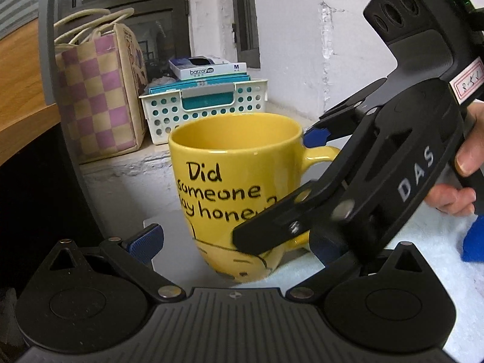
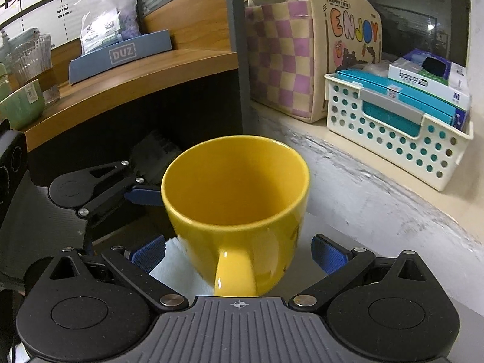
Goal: Clean container
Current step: 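Move the left gripper to the yellow mug and close on its rim, then lift the yellow mug with the left gripper while the right tool approaches the blue cloth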
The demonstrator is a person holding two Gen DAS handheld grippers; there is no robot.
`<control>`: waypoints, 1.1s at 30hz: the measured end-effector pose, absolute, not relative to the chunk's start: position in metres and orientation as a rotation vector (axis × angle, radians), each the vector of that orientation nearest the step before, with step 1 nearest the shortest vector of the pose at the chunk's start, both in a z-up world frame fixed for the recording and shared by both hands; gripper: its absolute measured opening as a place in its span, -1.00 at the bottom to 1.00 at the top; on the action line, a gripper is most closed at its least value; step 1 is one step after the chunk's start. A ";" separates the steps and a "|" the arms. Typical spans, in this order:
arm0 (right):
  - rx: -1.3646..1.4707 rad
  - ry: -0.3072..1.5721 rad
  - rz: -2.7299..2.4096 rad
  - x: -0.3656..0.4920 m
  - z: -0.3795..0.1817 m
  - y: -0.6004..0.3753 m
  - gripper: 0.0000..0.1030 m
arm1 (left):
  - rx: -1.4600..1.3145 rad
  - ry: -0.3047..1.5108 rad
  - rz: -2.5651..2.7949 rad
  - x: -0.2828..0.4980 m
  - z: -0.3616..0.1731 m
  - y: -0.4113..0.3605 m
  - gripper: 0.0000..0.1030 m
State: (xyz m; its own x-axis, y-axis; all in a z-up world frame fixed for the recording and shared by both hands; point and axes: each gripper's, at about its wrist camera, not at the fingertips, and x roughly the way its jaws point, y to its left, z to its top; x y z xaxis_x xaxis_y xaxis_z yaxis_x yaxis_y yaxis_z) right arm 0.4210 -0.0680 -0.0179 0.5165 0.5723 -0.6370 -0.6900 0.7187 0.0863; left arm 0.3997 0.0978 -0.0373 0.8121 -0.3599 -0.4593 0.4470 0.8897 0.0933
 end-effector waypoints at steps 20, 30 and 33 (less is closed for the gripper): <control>-0.174 0.665 0.770 0.427 -0.012 -0.064 0.78 | 0.153 0.386 -0.445 0.400 -0.036 0.093 0.73; -0.158 0.659 0.766 0.415 -0.004 -0.073 0.78 | 0.175 0.391 -0.410 0.391 -0.027 0.084 0.73; -0.153 0.657 0.765 0.412 -0.002 -0.075 0.78 | 0.195 0.385 -0.409 0.382 -0.021 0.078 0.73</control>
State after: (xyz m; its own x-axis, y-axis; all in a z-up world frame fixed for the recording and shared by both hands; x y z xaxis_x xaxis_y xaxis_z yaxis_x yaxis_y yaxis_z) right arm 0.4120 -0.0752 -0.0016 0.5341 0.5932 -0.6023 -0.6853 0.7210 0.1025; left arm 0.3823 0.0785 -0.0215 0.8469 -0.3488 -0.4015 0.4218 0.9003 0.1076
